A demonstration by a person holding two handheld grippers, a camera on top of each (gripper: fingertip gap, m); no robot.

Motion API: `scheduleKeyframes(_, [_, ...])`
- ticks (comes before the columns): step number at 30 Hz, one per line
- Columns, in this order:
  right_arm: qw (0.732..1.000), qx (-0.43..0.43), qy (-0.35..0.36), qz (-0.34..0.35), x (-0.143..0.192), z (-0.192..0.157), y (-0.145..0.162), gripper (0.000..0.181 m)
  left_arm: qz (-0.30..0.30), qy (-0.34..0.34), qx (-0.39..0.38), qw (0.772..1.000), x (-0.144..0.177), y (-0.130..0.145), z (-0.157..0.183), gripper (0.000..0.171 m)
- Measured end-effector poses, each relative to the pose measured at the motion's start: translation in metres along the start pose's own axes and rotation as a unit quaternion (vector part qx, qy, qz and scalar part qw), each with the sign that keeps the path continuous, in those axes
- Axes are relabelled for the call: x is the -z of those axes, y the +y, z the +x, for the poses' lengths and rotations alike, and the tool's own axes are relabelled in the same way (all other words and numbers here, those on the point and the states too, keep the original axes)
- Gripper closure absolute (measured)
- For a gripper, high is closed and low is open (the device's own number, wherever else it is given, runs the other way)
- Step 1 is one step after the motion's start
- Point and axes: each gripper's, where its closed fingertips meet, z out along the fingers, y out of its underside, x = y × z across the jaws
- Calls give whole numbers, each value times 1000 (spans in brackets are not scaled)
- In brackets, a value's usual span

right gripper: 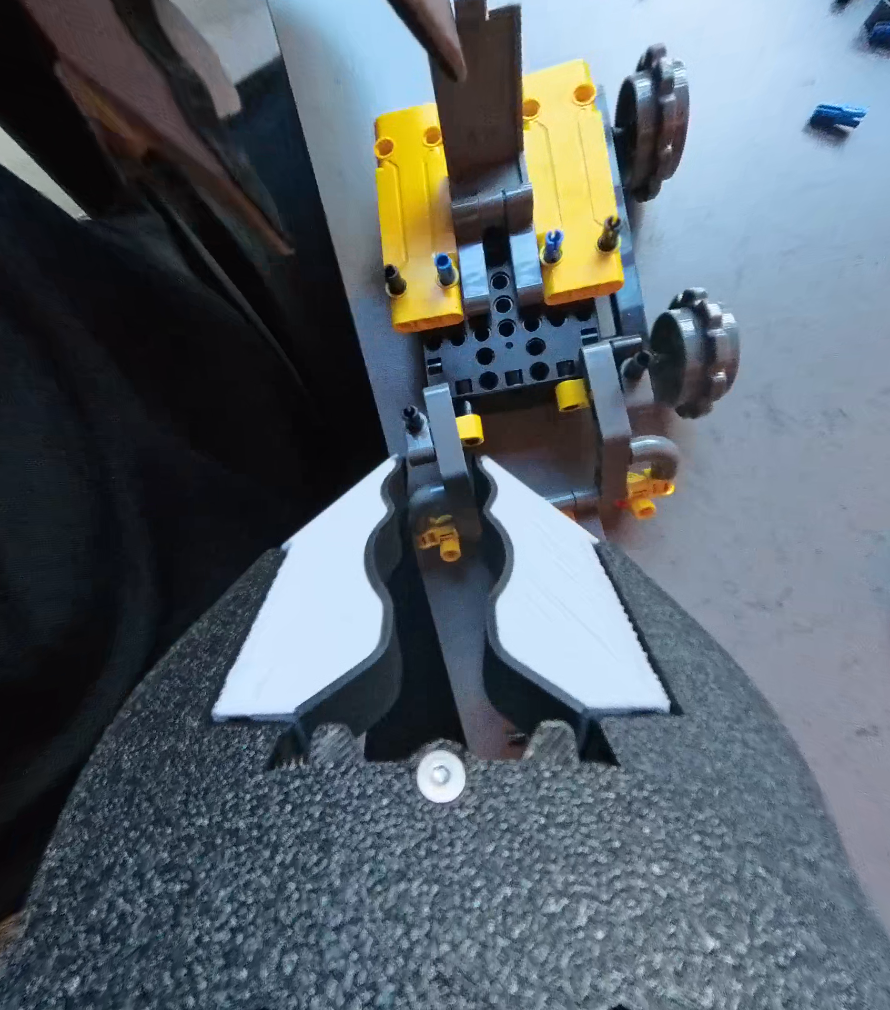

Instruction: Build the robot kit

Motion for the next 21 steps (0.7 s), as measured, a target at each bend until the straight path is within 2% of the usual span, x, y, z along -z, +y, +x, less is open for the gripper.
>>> scheduleKeyframes(1, [1000, 6, 8, -1, 0, 2, 0, 156, 0, 5, 8, 1000, 5, -1, -6, 131])
scheduleKeyframes(2, [1000, 13, 19, -1, 1, 4, 1, 155, 13, 16, 18, 1000, 11, -6, -9, 117])
scheduleKeyframes(3, [1000, 17, 26, -1, 2, 5, 2, 154, 34, 20, 23, 999, 19, -13, -12, 90])
scheduleKeyframes(5, [999, 14, 31, -5, 4, 5, 5, 154, 55, 14, -1, 998, 31, -17, -23, 81])
scheduleKeyframes(7, [999, 7, 42, -3, 8, 6, 2, 151, 27, -12, -15, 999, 29, 0, -45, 69])
scheduleKeyframes(11, [999, -13, 44, 18, 14, 6, -14, 148, -10, 63, 39, 997, -9, 34, -53, 68])
scheduleKeyframes(14, [999, -20, 40, -7, 6, 7, -10, 146, -45, 120, 25, 991, -30, 51, -39, 68])
scheduleKeyframes(15, [999, -16, 41, -13, 5, 6, -9, 148, -53, 136, 14, 989, -33, 53, -34, 72])
scheduleKeyframes(17, [998, 0, 55, -18, 4, 8, -8, 158, -48, 147, -3, 988, -37, 49, -32, 65])
scheduleKeyframes(21, [998, -11, 53, -34, 10, 9, -6, 157, -48, 147, -5, 988, -40, 49, -37, 65])
